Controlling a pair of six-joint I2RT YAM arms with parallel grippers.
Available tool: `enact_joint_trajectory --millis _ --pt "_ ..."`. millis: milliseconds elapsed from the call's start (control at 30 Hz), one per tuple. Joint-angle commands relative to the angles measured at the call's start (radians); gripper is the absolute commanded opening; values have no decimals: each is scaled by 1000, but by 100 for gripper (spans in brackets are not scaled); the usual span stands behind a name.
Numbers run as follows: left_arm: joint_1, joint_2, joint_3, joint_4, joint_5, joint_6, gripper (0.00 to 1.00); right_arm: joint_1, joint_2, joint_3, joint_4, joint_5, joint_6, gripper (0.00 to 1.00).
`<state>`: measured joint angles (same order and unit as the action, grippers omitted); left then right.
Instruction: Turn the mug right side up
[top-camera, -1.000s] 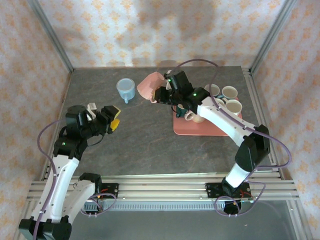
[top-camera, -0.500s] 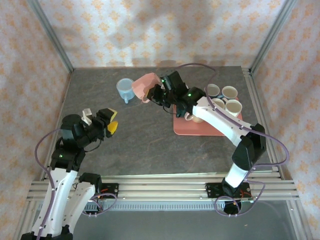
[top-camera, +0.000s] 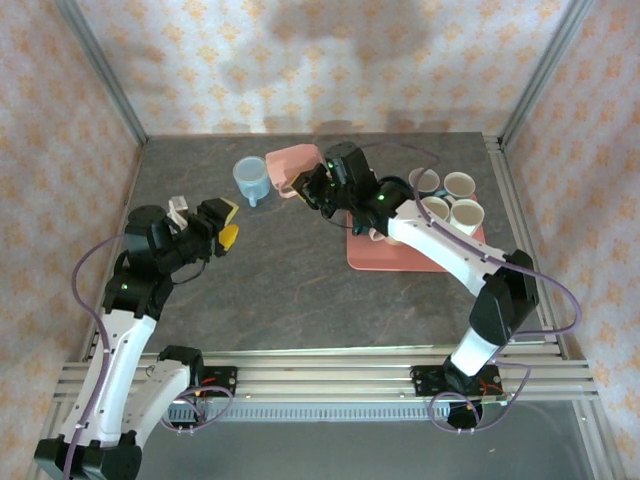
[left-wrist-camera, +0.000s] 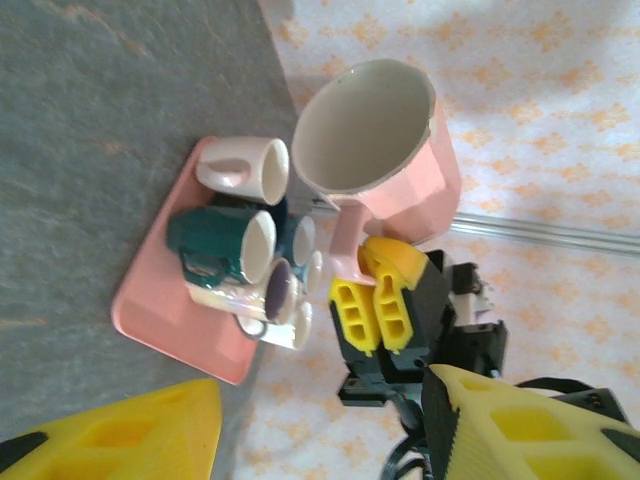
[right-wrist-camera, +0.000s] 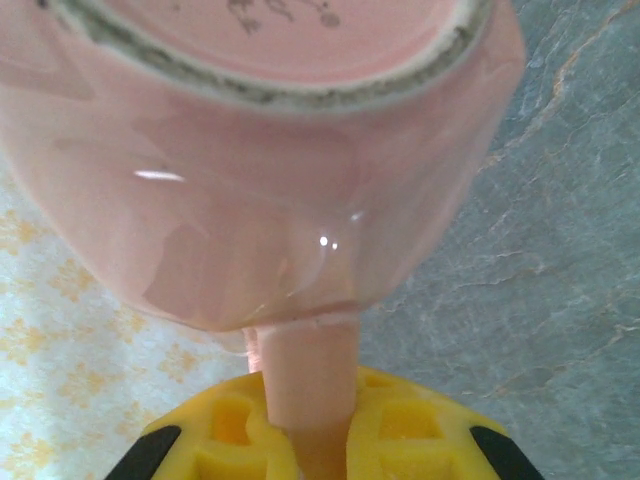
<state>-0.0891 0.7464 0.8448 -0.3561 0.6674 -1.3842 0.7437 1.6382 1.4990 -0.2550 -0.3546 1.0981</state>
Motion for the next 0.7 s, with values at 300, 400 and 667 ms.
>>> enact_joint_trajectory --millis 300,400,667 --pt "-162 29 -89 333 -166 -319 54 35 -95 -82 378 40 119 0" --pt "-167 57 -80 373 -175 -330 53 44 -87 -83 403 38 137 0" --pt "-170 119 -28 413 -183 -276 50 84 -80 -70 429 57 167 0"
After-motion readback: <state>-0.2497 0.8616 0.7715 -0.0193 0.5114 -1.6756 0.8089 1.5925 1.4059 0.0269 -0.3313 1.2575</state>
